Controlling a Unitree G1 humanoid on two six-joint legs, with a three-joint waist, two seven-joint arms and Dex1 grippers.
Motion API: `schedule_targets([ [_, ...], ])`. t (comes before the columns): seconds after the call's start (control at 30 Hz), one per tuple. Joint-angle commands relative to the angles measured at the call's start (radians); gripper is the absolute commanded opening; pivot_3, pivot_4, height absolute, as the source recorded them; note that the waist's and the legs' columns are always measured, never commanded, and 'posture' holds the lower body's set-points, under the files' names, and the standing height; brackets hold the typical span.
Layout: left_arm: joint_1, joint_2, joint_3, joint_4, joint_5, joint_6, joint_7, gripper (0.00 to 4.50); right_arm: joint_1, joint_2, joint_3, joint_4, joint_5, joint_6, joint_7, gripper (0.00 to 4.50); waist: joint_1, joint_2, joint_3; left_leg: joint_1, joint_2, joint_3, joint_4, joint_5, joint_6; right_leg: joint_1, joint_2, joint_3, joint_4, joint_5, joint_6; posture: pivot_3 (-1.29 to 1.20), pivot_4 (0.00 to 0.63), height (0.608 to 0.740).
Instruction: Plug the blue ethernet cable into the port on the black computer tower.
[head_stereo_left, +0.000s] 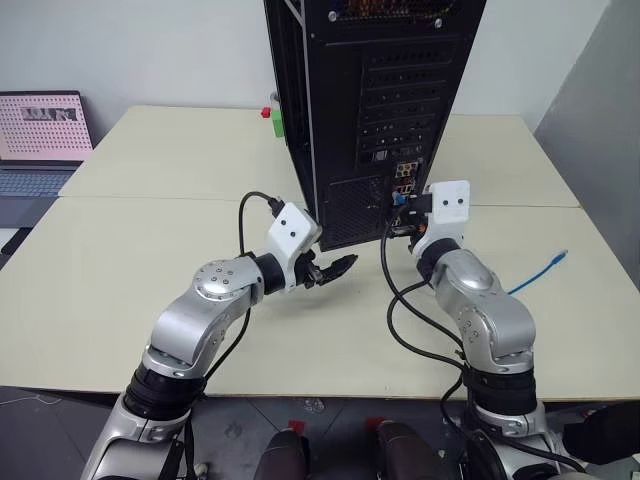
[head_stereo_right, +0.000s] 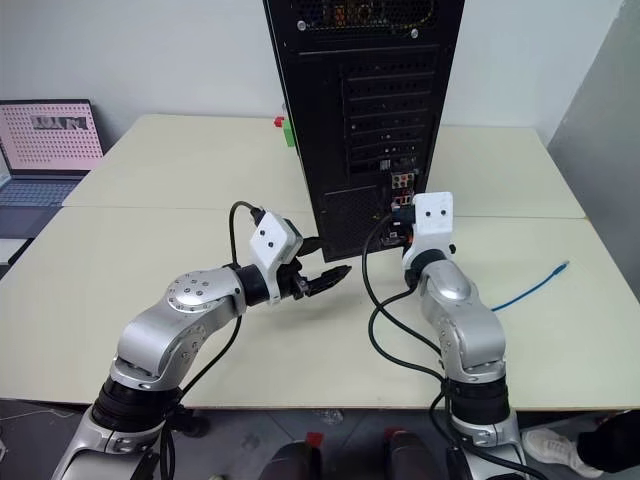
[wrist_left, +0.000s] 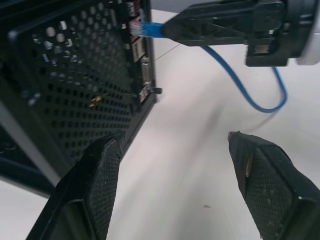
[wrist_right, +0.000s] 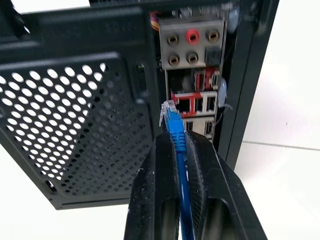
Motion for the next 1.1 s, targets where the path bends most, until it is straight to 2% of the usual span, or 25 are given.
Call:
schedule_targets([
  [0.03,-0.015,-0.008,0.016,-0.017,0.014,-0.022,-0.005,3.51,-0.036,0.01,-0.021,-0.005,-0.005,-0.021,-0.009,0.0,0.0,0.0,0.0,0.0,0.0,0.0,0.0,0.0,0.0,0.0,0.0,0.0,0.0,0.0,0.0,0.0,0.15,0.74],
  [1.1,-0.005,-0.015,0.013,-0.022,0.056,-0.021,-0.026,3.51,-0.051,0.042,-0.032,-0.011,-0.015,-0.003,-0.025,0.0,0.0,0.0,0.0,-0.001,0.0,0.0,0.0,0.0,0.0,-0.001,0.0,0.0,0.0,0.0,0.0,0.0,0.15,0.74],
])
